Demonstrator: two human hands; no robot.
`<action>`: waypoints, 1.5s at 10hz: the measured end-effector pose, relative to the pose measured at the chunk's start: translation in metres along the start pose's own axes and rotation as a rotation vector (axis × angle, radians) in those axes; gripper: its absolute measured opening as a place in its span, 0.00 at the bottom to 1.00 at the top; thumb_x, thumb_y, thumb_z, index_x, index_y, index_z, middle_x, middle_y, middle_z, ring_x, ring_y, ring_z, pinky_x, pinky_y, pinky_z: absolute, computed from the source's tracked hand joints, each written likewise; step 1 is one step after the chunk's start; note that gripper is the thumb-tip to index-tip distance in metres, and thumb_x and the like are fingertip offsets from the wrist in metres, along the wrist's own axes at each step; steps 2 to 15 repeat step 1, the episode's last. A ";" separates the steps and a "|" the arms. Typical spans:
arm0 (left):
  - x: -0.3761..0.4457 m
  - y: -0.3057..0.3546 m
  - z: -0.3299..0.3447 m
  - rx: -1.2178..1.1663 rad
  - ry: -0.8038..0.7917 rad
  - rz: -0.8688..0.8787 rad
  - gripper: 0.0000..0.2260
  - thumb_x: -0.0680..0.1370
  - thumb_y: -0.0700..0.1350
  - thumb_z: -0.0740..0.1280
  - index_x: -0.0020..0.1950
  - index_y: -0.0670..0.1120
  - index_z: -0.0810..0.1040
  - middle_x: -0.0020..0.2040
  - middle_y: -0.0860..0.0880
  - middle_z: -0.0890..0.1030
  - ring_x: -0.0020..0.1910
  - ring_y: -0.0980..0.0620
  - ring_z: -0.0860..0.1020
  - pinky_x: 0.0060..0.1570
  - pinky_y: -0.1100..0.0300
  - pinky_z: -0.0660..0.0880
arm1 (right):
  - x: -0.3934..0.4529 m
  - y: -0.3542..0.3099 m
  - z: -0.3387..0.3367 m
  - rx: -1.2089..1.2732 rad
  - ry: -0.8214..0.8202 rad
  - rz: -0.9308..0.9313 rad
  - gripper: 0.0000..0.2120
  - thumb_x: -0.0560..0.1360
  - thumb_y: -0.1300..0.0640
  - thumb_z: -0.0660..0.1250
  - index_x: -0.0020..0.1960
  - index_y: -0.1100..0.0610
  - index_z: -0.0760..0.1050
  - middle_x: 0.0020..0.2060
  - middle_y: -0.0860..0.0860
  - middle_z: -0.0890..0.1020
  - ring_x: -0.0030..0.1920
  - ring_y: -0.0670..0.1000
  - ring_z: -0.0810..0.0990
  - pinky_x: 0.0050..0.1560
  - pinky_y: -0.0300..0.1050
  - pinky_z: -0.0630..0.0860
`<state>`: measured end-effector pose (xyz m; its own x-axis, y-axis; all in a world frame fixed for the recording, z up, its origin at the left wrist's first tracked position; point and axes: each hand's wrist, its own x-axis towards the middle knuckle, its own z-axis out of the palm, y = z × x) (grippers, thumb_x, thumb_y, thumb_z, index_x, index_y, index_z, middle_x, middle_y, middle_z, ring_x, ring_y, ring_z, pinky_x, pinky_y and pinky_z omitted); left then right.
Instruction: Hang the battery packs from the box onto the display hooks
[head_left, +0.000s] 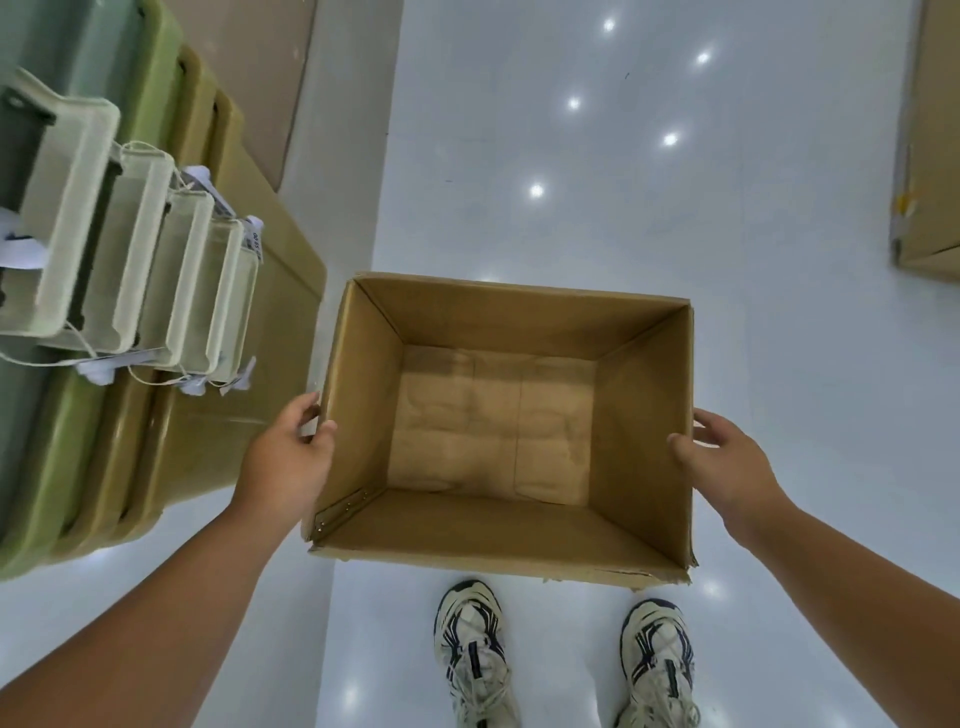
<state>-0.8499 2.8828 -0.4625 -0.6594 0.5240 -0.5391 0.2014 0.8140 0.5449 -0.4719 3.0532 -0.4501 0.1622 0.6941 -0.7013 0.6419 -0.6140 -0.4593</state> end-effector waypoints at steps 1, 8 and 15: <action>-0.016 0.025 -0.022 -0.008 -0.014 -0.021 0.22 0.82 0.52 0.69 0.77 0.56 0.71 0.74 0.54 0.76 0.70 0.48 0.76 0.62 0.54 0.72 | -0.024 -0.025 -0.020 -0.040 0.037 -0.055 0.26 0.83 0.50 0.68 0.79 0.49 0.67 0.73 0.51 0.76 0.69 0.58 0.77 0.67 0.54 0.74; -0.016 0.025 -0.022 -0.008 -0.014 -0.021 0.22 0.82 0.52 0.69 0.77 0.56 0.71 0.74 0.54 0.76 0.70 0.48 0.76 0.62 0.54 0.72 | -0.024 -0.025 -0.020 -0.040 0.037 -0.055 0.26 0.83 0.50 0.68 0.79 0.49 0.67 0.73 0.51 0.76 0.69 0.58 0.77 0.67 0.54 0.74; -0.016 0.025 -0.022 -0.008 -0.014 -0.021 0.22 0.82 0.52 0.69 0.77 0.56 0.71 0.74 0.54 0.76 0.70 0.48 0.76 0.62 0.54 0.72 | -0.024 -0.025 -0.020 -0.040 0.037 -0.055 0.26 0.83 0.50 0.68 0.79 0.49 0.67 0.73 0.51 0.76 0.69 0.58 0.77 0.67 0.54 0.74</action>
